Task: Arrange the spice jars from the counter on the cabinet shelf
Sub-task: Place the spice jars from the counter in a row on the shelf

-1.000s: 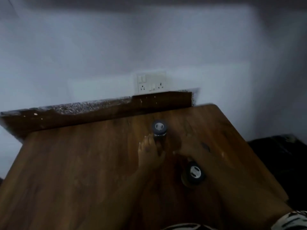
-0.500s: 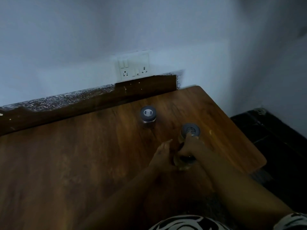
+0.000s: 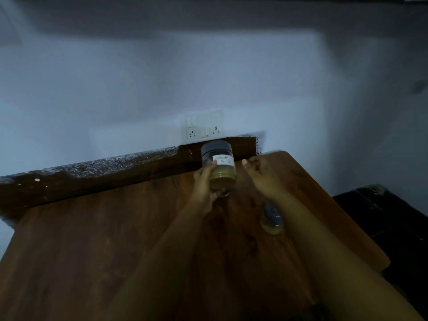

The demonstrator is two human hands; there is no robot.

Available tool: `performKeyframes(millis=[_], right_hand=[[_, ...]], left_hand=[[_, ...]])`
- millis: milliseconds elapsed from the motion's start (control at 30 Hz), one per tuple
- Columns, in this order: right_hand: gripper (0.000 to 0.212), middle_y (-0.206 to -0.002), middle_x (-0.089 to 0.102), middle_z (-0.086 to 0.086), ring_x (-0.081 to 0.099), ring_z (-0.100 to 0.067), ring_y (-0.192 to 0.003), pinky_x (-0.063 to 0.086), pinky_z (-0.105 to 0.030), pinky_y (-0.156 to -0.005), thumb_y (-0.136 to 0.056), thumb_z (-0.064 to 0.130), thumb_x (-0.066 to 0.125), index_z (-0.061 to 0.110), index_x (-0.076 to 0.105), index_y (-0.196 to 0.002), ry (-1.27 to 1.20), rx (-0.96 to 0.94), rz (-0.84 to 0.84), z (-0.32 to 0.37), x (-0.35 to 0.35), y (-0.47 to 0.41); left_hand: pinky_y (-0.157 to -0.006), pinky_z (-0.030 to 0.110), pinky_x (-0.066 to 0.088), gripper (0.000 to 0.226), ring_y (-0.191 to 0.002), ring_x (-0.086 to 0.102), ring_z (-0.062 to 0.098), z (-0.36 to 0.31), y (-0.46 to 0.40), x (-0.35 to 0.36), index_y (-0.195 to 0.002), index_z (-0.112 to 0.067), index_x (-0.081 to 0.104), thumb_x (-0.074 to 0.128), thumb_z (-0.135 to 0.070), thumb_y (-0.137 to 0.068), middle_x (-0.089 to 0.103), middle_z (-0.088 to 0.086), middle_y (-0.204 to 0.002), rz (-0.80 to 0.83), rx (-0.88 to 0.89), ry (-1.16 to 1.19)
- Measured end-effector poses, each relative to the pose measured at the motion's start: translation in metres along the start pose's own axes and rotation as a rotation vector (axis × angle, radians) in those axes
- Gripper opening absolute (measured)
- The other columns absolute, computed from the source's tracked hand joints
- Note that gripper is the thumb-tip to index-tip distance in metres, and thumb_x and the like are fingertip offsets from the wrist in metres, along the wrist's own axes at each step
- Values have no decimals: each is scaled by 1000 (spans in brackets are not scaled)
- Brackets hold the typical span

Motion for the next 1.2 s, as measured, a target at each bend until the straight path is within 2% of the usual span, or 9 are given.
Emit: performKeyframes(millis=[233,367,467,567,700,800,900,1033,1200], right_hand=[[80,-120,59,-7,69,-23,-100,59,-38,-82,-70,46,81,25,37,-133,-596,-60,167,50,29,3],[77,-122,61,-14,71,-24,-98,59,-36,-78,-64,42,85,13,50,-127,-802,-68,134,72,30,5],[55,-125,63,-12,66,-26,-107,54,-42,-93,-81,44,70,12,61,-124,-699,-89,80,88,32,3],[56,-117,54,3,58,-14,-101,47,-24,-77,-96,35,51,24,32,-147,-438,-154,-33,95,25,1],[37,-99,59,-1,57,-6,-84,39,-21,-63,-98,45,45,29,34,-130,-226,-148,-61,94,13,-4],[70,-105,56,8,58,-7,-91,44,-19,-67,-77,73,57,28,37,-127,-282,-154,-53,107,7,1],[98,-131,49,-2,59,-20,-114,55,-39,-91,-57,75,70,22,47,-135,-449,-190,-41,121,0,-1],[83,-117,63,-3,64,-21,-109,51,-43,-99,-72,57,60,28,31,-144,-532,-216,98,140,2,-4],[64,-121,59,-3,63,-18,-106,51,-40,-94,-73,63,53,31,42,-127,-426,-254,26,150,-6,-7]], left_hand=[[-83,38,52,48,-105,64,25,-54,22,17,-128,-15,57,38,-44,-96,65,13,-120,202,61,-19],[-75,32,52,44,-102,63,21,-78,26,18,-135,-16,53,41,-39,-99,64,10,-123,172,126,-18],[-83,37,53,51,-108,64,23,-87,29,21,-134,-14,54,45,-47,-96,65,12,-124,161,115,-24],[-92,44,52,49,-115,61,31,-97,32,29,-135,-9,50,42,-43,-100,60,19,-131,207,87,-35],[-94,44,53,37,-114,63,26,-110,30,36,-132,-21,49,46,-40,-100,61,11,-129,231,191,-223],[-97,41,51,32,-117,60,23,-124,33,42,-131,-27,56,46,-30,-101,60,6,-131,231,305,-289],[-89,35,53,37,-113,61,20,-135,33,46,-133,-17,55,57,-25,-97,57,9,-135,178,427,-330],[-100,48,49,68,-118,61,24,-136,37,63,-140,-22,42,65,-52,-83,58,8,-133,302,333,-264],[-94,46,53,55,-118,60,28,-145,38,74,-140,-25,42,62,-37,-90,57,11,-133,399,345,-207]])
Point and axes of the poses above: each hand's wrist, its own y-axis away from the middle knuckle, its own x-axis out of the palm, z = x × y, the point moved 4 cm from there along -y, towards the middle knuckle
